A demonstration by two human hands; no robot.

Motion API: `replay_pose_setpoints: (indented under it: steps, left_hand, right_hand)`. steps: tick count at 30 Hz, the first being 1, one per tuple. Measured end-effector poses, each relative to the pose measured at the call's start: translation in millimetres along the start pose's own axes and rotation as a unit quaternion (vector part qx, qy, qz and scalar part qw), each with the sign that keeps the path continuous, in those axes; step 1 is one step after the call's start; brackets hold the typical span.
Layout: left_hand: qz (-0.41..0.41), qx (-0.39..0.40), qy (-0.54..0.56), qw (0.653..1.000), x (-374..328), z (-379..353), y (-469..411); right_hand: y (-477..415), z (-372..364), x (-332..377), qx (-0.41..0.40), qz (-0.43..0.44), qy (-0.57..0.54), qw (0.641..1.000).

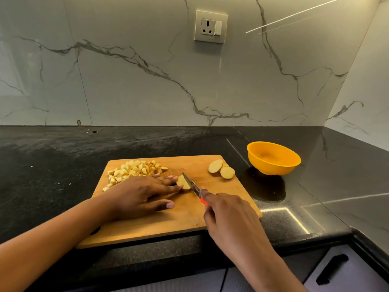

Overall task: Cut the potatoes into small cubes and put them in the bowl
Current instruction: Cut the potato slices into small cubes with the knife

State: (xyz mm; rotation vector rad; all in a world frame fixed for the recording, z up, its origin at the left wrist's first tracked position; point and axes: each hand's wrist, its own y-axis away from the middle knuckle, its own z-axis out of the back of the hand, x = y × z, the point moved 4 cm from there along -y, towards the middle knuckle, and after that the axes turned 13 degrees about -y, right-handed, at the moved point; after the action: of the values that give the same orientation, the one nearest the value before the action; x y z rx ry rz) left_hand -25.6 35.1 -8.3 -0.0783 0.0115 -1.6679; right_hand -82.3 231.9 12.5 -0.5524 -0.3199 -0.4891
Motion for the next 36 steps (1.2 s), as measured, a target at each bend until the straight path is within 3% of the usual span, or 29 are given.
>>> replay_pose_setpoints:
  steps: [12,19,27,36]
  left_hand:
    - [-0.005,0.028,-0.006,1.0,1.7,-2.8,-1.4]
    - [-0.001,0.035,-0.019,0.999,0.9,-2.4,-1.3]
    - [0.003,0.022,-0.003,1.0,-1.5,0.7,1.0]
    - [0.006,-0.001,-0.011,1.0,-1.1,2.6,3.8]
  right_hand:
    - [-38.1,-18.8,4.9,0.098,-0.011,0.054,0.994]
    - [4.7,-11.1,11.7,0.109,-0.006,0.07,0.991]
    - [35.3,12.9,19.0,0.083,0.013,0.045,0.995]
    - [4.8,-1.3,8.8,0.016,-0.015,0.018,1.0]
